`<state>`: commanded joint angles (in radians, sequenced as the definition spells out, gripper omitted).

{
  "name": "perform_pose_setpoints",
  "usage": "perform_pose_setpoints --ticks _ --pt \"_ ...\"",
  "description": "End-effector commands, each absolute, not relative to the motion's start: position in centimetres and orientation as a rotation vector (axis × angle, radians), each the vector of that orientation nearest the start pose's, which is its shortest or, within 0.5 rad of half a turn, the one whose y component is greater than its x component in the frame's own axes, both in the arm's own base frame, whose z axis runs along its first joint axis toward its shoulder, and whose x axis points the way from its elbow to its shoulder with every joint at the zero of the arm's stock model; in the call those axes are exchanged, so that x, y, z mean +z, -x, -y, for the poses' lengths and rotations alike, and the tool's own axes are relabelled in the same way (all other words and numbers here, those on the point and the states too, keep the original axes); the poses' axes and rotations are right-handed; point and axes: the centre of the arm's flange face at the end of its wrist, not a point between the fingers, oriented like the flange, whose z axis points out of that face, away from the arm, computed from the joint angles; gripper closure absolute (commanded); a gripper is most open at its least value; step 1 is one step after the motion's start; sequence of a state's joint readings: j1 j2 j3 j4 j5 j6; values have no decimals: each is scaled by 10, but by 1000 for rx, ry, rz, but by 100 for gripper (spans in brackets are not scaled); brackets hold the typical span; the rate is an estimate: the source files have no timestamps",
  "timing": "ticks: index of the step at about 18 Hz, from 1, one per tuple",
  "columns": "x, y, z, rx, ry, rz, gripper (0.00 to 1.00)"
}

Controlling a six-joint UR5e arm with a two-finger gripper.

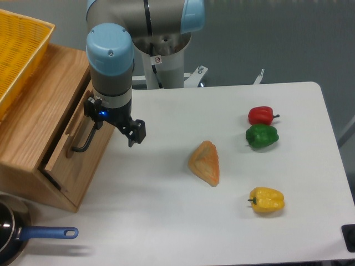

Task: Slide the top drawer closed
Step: 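Press the drawer front fully shut with the gripper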

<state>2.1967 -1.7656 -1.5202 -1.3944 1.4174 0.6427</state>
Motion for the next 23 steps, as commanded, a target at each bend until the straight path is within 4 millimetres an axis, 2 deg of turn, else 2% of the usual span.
perform_pose_setpoints --ticks 18,23 --pt "426 210 -553 -163 3024 -45 0" --pt "433 200 -553 -153 3015 -69 0"
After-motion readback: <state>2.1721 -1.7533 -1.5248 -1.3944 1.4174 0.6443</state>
